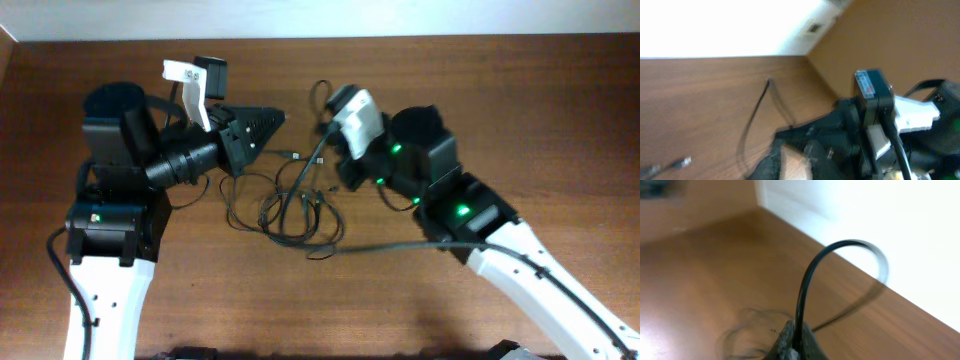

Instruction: Untangle cables

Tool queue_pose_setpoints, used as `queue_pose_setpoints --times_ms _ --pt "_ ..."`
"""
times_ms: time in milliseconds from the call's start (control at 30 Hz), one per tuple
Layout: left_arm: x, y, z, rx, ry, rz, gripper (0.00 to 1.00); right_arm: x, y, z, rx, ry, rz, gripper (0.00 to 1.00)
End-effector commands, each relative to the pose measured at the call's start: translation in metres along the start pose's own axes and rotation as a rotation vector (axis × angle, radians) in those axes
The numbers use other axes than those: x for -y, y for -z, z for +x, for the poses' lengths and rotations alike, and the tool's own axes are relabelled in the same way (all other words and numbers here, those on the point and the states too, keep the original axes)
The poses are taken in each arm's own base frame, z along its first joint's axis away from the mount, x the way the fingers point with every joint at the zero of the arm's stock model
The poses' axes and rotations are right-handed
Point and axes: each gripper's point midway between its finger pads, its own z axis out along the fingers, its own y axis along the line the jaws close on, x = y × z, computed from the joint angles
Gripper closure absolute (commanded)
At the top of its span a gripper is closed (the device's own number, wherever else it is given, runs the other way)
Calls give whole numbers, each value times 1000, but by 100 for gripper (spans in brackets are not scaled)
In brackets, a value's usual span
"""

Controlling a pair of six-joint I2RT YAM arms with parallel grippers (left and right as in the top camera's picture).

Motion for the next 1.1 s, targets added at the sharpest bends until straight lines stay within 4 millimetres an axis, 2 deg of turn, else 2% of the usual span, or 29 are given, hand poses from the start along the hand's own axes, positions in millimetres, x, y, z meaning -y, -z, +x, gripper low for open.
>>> queue_pose_setpoints --times_ms 0,33,100,167,233,300,333,400,433,467,500,533,600,633,733,800,833,867,900,1000,1067 --pt "-30 6 1 22 37 -187 67 76 50 -19 63 -42 259 96" --pt "-38 8 5 14 55 -230 58 99 67 -22 75 -57 322 96" --pt "-47 10 12 -3 82 -281 28 140 91 -17 76 -88 433 96" --pt "-54 12 18 -20 103 -321 4 186 121 -14 87 -115 563 96" --pt "-56 13 25 -44 124 -332 1 238 170 -26 129 -134 728 96" --pt "-57 14 30 -60 139 -337 1 280 215 -46 155 -89 853 96" --pt "-57 14 32 -66 144 -339 1 310 239 -52 154 -94 932 96" --pt "-58 15 37 -86 162 -345 1 373 276 -50 54 -37 1079 96" --pt "-59 16 41 -99 174 -350 1 402 297 -42 -34 -16 1168 96" --pt "-59 16 44 -108 181 -352 1 436 317 -21 -143 -26 1246 96" --pt "-59 17 46 -117 189 -355 1 461 320 14 -203 -82 1254 96" --pt "-59 17 48 -121 193 -356 1 485 314 70 -308 -167 1237 96" --pt "-59 17 48 -122 194 -357 1 504 294 166 -485 -314 1161 96" --pt "-59 17 48 -122 194 -357 1 511 278 232 -594 -412 1103 96" --pt "-59 17 48 -122 194 -356 1 515 250 319 -708 -515 1027 96" --pt "-59 17 48 -122 194 -356 1 519 244 332 -697 -545 1032 95" --pt "-59 17 48 -122 194 -356 1 521 245 330 -666 -582 1057 63" --pt "-59 17 48 -122 194 -356 1 521 246 325 -647 -604 1071 12" --pt "-59 17 48 -122 194 -356 1 521 251 310 -616 -635 1091 2" --pt "-59 17 48 -122 194 -356 1 519 265 265 -492 -720 1152 1" --pt "-59 17 48 -122 194 -356 1 494 259 230 -480 -729 1105 2"
